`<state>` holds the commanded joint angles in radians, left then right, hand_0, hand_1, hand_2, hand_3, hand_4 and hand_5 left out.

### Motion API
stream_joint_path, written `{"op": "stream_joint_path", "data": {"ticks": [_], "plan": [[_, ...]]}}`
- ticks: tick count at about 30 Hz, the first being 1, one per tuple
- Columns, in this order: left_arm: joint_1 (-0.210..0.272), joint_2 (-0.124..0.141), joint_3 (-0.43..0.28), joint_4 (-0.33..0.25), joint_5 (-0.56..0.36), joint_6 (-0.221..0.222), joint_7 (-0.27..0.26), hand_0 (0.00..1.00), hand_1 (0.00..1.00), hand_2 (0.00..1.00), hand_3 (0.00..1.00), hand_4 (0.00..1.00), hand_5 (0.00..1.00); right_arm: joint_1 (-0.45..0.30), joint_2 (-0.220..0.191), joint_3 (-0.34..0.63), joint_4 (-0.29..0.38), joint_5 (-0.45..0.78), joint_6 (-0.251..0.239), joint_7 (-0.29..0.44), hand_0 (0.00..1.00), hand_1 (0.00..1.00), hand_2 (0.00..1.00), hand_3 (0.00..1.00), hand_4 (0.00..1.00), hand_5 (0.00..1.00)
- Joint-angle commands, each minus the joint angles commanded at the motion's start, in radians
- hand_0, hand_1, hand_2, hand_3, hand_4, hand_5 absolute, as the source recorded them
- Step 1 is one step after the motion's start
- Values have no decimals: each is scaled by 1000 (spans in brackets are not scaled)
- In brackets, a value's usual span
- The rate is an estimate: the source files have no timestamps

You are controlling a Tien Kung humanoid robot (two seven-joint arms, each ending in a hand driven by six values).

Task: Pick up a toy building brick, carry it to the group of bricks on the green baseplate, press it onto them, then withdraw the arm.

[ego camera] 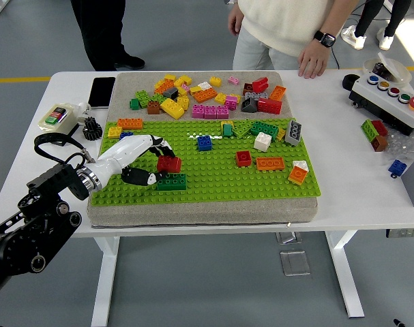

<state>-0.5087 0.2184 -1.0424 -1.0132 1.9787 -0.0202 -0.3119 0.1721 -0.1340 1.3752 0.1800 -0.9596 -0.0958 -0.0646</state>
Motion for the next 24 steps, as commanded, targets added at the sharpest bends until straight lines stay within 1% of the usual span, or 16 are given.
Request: {"op": "stream_joint_path", "data": {"ticks": [6, 8, 15, 24], "plan": [[26, 2, -6, -42, 1, -11, 17, 589, 565, 570, 532, 530, 2, -2, -2, 7, 0, -5, 0, -3, 756, 677, 725, 651, 926, 508], [32, -2, -5, -50, 1, -13, 21, 590, 565, 569, 533, 530, 2, -3, -1, 17, 0, -16, -4, -5, 756, 677, 725, 657, 927, 508], [37, -11, -4, -50, -1, -15, 24, 591, 565, 570, 533, 533, 2, 0, 0, 33, 0, -45, -20, -14, 758, 680, 727, 661, 927, 507], [29, -24, -11, -25, 0, -11, 24, 590, 564, 569, 532, 533, 2, -1, 1, 29, 0, -40, -16, -15, 759, 682, 725, 662, 927, 504]]}}
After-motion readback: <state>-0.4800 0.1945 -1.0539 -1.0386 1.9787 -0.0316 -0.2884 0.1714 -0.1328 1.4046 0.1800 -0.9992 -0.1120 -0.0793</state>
